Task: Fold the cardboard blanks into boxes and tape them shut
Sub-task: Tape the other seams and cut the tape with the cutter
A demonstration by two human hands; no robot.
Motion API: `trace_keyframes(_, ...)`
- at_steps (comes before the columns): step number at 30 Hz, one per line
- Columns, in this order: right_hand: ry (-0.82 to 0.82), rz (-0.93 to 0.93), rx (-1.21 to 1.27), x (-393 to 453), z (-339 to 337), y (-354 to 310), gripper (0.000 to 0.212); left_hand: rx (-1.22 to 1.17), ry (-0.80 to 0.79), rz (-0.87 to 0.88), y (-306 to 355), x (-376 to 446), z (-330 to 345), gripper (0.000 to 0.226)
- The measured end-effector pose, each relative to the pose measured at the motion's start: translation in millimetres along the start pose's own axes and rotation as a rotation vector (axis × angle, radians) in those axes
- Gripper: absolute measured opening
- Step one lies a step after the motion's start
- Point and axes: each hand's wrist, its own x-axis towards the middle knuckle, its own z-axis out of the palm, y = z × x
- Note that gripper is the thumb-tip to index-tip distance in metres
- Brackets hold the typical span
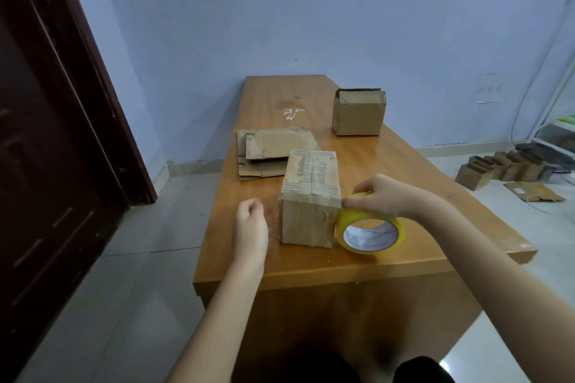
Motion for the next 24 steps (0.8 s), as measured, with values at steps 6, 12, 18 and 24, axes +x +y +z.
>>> trace_keyframes(6,-0.006,-0.026,0.005,4,3,-10,0.043,-0.047,-0.219,0.163,-11,-39,14,0.048)
trace_keyframes(12,0.009,-0.009,-0.004,6,1,-11,0.05,0.33,-0.234,0.084,-18,-27,-8,0.069)
trace_keyframes(18,-0.002,-0.017,0.009,5,5,-13,0.043,0.845,-0.056,1.011,36,-12,-7,0.063)
trace_keyframes(24,0.038,-0.025,-0.011,5,6,-11,0.052,1.308,-0.32,1.073,25,24,10,0.071)
